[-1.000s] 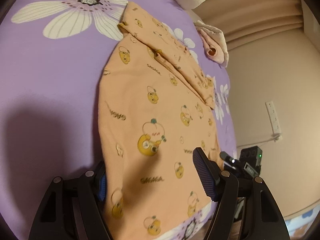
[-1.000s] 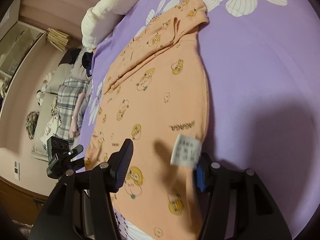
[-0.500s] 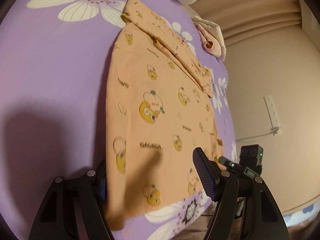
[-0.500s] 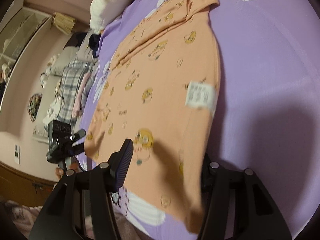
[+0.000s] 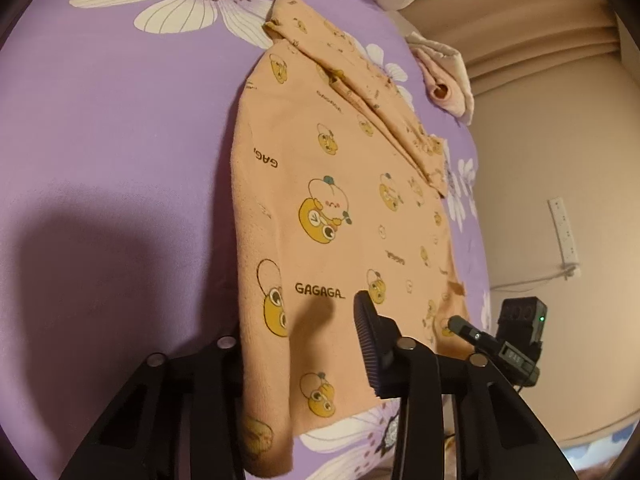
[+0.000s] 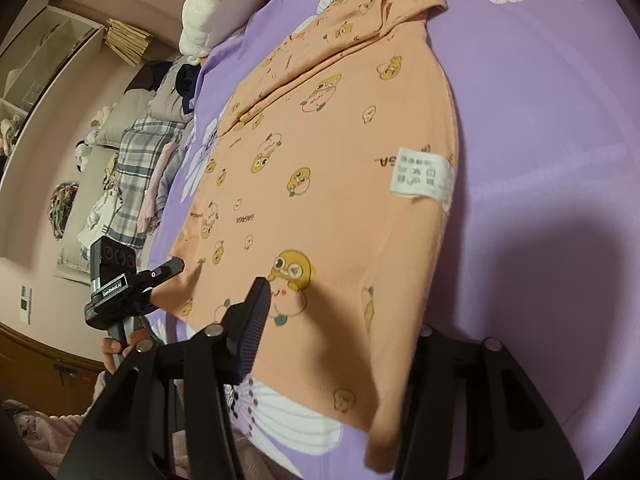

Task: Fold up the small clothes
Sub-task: 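Close both tools on the hem edge, then lift the hem with both tools and carry it toward the collar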

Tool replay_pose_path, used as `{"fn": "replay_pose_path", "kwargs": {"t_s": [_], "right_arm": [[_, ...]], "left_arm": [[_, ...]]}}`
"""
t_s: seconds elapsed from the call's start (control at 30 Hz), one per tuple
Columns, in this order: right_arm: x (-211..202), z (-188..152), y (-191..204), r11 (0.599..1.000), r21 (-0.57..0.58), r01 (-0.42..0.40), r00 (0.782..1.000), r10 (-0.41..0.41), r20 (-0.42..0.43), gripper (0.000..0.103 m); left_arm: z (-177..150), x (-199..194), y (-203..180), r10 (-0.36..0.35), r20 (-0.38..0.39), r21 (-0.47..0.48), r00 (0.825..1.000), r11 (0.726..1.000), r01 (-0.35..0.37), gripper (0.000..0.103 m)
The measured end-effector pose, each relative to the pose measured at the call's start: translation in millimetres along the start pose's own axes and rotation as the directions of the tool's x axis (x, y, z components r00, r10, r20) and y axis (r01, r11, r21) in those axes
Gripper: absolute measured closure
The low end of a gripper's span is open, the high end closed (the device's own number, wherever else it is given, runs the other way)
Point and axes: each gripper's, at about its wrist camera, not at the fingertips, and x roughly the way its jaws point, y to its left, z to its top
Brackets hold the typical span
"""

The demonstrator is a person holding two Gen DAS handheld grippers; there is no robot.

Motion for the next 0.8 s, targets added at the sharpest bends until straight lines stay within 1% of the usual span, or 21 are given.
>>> {"fn": "replay_pose_path", "kwargs": {"t_s": [0.07,0.1,0.13,0.2,0.23,0.3,0.37,0.43,0.57,0.6,0.63,0.8], "right_arm": [[1.8,0.4,1.7,1.0,-0.009,0.02,1.0,-0.02,0.007,0.067],[2.5,0.6,2.0,1.0,-0.011,0.027,1.0,-0.027,0.012,0.069],[2.4,0.3,1.9,0.999,-0.01,0.032,0.999,-0.032,0.016,0.073],[0.7,-1.1,-0.3,0.999,-0.004,0.041,0.999,-0.041,0.029,0.083],[-0.2,-1.7,-1.5,0.999,0.0,0.043,0.999,-0.043,0.033,0.085],[-2.9,-1.8,-4.1,0.999,0.008,0.042,0.998,-0.042,0.04,0.092],[-5.3,-1.2,-3.9,0.999,0.008,0.033,0.998,-0.034,0.05,0.093],[-7.7,-0.4,-1.6,1.0,0.002,0.02,0.998,-0.02,0.064,0.094],[-14.6,3.2,6.9,1.0,-0.02,-0.013,0.994,0.015,0.106,0.096],[-16.9,4.0,9.3,0.999,-0.027,-0.018,0.993,0.021,0.117,0.096],[-19.2,5.1,11.7,0.999,-0.034,-0.023,0.991,0.027,0.128,0.096],[-30.6,12.0,21.5,0.997,-0.055,-0.045,0.982,0.055,0.183,0.097]], "left_arm": [[-0.2,0.4,2.0,-0.005,-0.002,-0.013,1.0,1.0,0.005,0.072],[-0.7,0.4,3.6,-0.002,-0.004,-0.022,1.0,1.0,0.002,0.079],[-1.4,0.7,5.9,-0.001,-0.008,-0.036,1.0,0.999,0.001,0.084],[-2.2,-0.5,10.0,-0.013,-0.009,-0.062,1.0,0.998,0.012,0.089],[-2.5,-1.7,10.7,-0.017,-0.009,-0.07,1.0,0.997,0.017,0.091],[-3.0,-4.8,9.1,-0.016,-0.005,-0.068,1.0,0.998,0.015,0.091],[-2.5,-7.2,4.5,-0.019,0.003,-0.054,1.0,0.998,0.019,0.091],[-1.2,-8.5,-0.5,-0.021,0.012,-0.041,1.0,0.999,0.022,0.096],[4.1,-13.8,-10.3,-0.032,0.037,-0.006,0.999,0.999,0.032,0.096],[5.2,-14.9,-12.8,-0.036,0.045,0.001,0.998,0.999,0.036,0.1],[6.3,-15.8,-15.4,-0.042,0.052,0.009,0.998,0.999,0.042,0.102],[10.7,-19.9,-26.4,-0.07,0.074,0.037,0.995,0.997,0.067,0.102]]}}
